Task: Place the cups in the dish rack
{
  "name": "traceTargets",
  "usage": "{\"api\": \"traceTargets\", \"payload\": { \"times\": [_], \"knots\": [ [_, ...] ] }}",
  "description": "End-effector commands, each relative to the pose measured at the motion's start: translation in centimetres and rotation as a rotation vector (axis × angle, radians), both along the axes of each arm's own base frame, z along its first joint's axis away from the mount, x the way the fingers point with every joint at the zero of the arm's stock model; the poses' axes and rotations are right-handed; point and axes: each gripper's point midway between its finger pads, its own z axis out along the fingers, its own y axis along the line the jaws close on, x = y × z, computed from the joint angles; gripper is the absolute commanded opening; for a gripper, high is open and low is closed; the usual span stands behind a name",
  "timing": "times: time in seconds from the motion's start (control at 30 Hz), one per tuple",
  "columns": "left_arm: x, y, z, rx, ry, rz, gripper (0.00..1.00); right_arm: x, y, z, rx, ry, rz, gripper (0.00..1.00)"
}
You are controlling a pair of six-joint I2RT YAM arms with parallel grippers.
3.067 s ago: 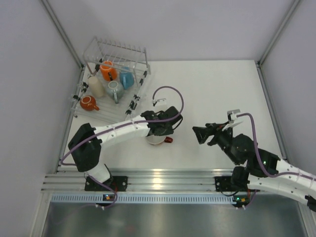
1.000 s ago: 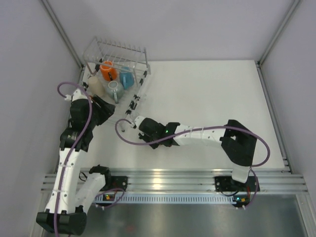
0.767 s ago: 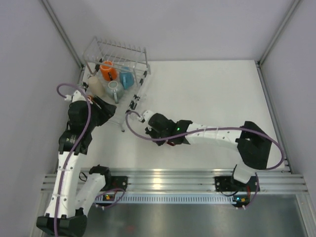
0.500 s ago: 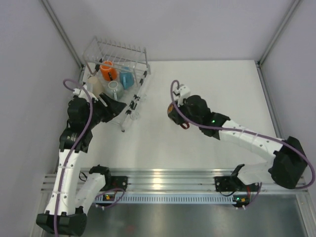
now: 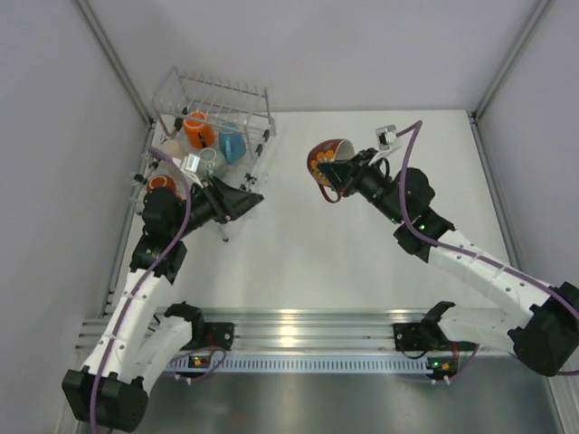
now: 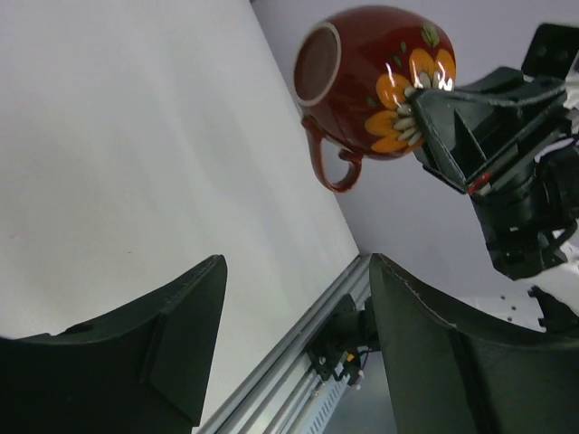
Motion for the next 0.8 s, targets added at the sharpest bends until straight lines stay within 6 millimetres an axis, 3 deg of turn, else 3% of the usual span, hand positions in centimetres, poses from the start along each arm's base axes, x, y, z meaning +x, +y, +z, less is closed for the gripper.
{"api": "traceTargets", "payload": {
  "times": [0.0,0.03,0.13,0.27,0.7,0.77],
  "knots": [
    [-0.6,-2.8,3.0,-0.032,-0.167,-0.099,0.7,-1.8,-0.4,10.5,0.328,-0.198,0.073,0.0],
    [-1.4,-4.4,3.0,-0.036,-0.169,-0.156,0.7,-1.8,-0.3,11.1,0.358,-0.214,0.083,0.0],
    [-1.6,-6.8,2.7,-0.048,-0.165,-0.199,0.7,-1.9,0.1,11.7,0.421,-0.201,0.114,0.0],
    [-1.6,-8.7,2.8,-0.072,-0.195,-0.25,0.71,-2.7,0.0,13.0,0.52,-0.224,0.163,0.0],
    [-0.9,-10.9,4.4,-0.136,-0.303,-0.304,0.73,-4.7,-0.2,13.0,0.67,-0.182,0.28,0.0],
    [-0.4,-11.3,3.7,-0.127,-0.284,-0.312,0.73,-4.8,0.1,12.8,0.675,-0.174,0.299,0.0]
  ]
}}
